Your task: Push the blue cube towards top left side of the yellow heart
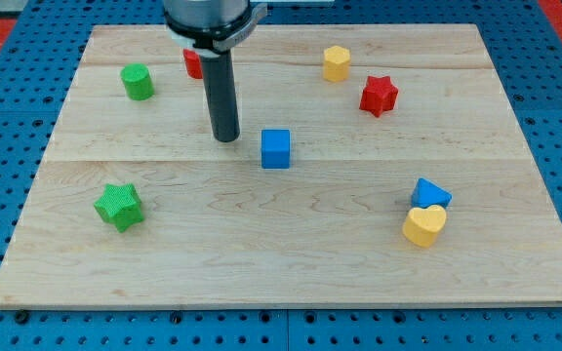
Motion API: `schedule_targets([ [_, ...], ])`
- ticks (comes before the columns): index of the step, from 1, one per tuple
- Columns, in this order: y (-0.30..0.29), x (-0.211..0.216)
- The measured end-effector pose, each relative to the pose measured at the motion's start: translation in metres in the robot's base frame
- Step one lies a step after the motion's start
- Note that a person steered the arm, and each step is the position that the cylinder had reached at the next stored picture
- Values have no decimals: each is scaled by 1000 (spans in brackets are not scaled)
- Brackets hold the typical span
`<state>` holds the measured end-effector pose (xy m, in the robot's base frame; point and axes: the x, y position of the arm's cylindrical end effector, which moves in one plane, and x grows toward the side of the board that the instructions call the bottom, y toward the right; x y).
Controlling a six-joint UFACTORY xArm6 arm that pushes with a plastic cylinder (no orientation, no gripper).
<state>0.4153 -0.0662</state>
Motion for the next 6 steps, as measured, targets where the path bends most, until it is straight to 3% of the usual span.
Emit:
schedule_targets([
  [2, 76, 29],
  [5, 87, -7],
  [6, 122, 5],
])
